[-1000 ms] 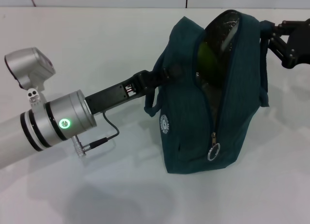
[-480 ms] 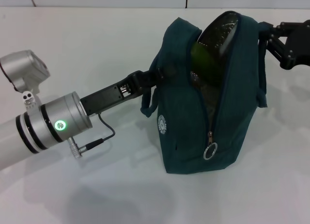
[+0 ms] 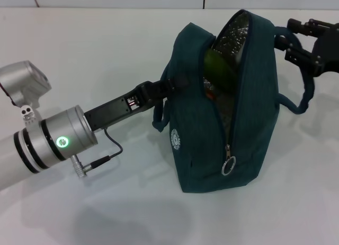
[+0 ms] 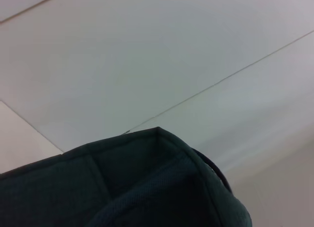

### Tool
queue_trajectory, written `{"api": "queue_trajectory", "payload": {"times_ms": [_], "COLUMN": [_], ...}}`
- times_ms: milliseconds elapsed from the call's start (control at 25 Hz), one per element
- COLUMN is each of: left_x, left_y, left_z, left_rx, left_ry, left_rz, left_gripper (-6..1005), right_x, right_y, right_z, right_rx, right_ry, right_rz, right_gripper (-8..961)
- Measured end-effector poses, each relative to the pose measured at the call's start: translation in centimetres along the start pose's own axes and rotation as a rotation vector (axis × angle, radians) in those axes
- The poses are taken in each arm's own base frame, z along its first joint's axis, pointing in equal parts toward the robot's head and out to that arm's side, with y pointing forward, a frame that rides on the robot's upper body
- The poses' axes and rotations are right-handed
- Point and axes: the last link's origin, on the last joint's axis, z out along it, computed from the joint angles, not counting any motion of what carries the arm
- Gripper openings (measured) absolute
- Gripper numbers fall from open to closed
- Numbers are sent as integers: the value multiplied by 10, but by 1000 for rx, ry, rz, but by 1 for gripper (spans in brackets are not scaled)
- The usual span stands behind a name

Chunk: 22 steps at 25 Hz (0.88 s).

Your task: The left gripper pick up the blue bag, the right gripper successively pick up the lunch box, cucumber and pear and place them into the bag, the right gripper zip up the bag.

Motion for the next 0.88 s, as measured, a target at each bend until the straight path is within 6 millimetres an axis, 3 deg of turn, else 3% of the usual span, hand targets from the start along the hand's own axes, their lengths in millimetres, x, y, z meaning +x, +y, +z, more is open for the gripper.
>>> {"api": "queue_trajectory", "payload": {"times_ms": [120, 320, 520, 880], "left_x": [-1, -1, -2, -3], "left_y": [-1, -1, -2, -3], "left_z": [-2, -3, -7, -11], "left_rx": [4, 5, 11, 17], "left_ry": [8, 17, 28, 47], "left_rz": [-4, -7, -14, -19], "left_gripper": [47, 47, 48, 47], "right_x": [0, -2, -6, -7], "right_y": [2, 6, 15, 44], "right_z": [-3, -8, -17, -38], "right_rx": [-7, -32, -87, -300], "right_ry": [-9, -26, -66, -73], "right_rz": [3, 3, 5, 26], "right_gripper": [316, 551, 698, 697]}}
